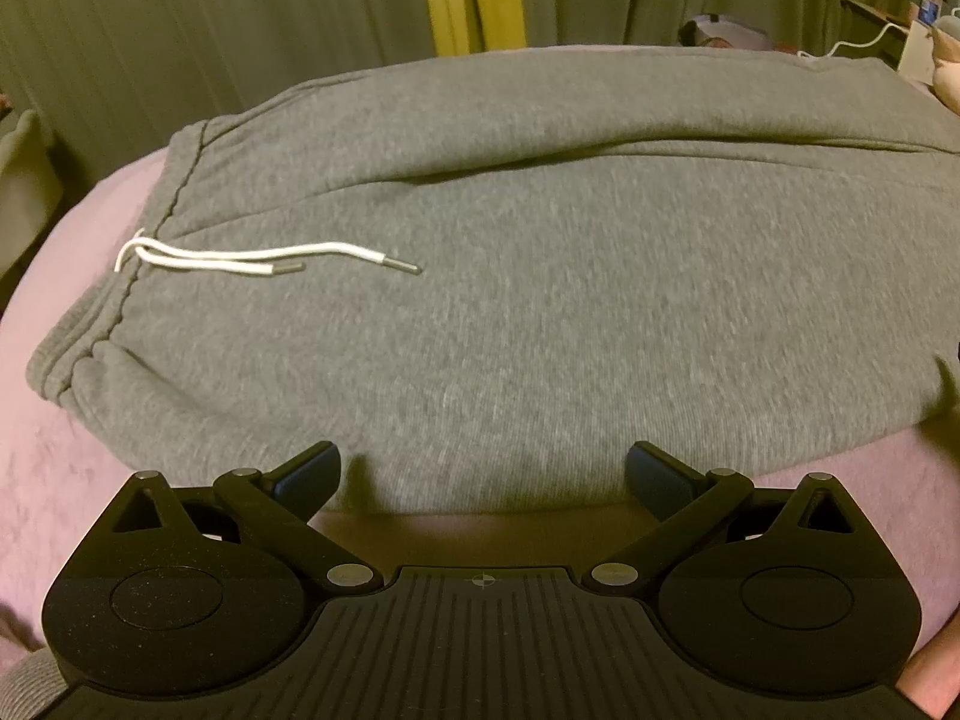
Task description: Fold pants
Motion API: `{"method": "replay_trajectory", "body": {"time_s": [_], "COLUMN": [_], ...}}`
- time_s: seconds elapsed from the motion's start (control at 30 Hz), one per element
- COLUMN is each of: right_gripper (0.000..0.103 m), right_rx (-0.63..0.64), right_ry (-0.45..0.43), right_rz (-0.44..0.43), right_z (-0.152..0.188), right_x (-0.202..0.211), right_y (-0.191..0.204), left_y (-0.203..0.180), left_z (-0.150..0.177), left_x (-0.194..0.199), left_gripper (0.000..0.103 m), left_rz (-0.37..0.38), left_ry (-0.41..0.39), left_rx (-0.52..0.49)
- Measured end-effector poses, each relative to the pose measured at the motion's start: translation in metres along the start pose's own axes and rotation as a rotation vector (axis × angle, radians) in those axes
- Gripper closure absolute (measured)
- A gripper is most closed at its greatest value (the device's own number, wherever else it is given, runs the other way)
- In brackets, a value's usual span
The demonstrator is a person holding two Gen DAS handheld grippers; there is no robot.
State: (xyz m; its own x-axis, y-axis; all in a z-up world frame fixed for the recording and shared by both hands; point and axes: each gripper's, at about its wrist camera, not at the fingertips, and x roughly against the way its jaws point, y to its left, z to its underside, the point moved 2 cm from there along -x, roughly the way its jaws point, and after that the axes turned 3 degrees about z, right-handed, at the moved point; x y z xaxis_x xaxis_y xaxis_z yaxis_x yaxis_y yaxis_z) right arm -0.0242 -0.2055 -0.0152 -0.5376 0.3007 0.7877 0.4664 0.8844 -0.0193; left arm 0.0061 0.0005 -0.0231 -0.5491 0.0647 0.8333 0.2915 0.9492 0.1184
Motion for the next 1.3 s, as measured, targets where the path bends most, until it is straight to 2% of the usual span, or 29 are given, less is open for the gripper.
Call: {"method": "replay_trajectory", "body": {"time_s": [1.3], "right_gripper": [0.004], "right_rx": [-0.001], "right_ry": [0.001], "right_rz": [0.005], "right_z": [0.0022], "right_x": [-0.0009], "right_y": [-0.0009], "left_y": [-0.0045], "left_z": [-0.0027], "left_x": [-0.0002], "left_gripper": [0.000], "left_rz": [0.007], "left_ry": [0.024], "left_rx": [-0.007]}}
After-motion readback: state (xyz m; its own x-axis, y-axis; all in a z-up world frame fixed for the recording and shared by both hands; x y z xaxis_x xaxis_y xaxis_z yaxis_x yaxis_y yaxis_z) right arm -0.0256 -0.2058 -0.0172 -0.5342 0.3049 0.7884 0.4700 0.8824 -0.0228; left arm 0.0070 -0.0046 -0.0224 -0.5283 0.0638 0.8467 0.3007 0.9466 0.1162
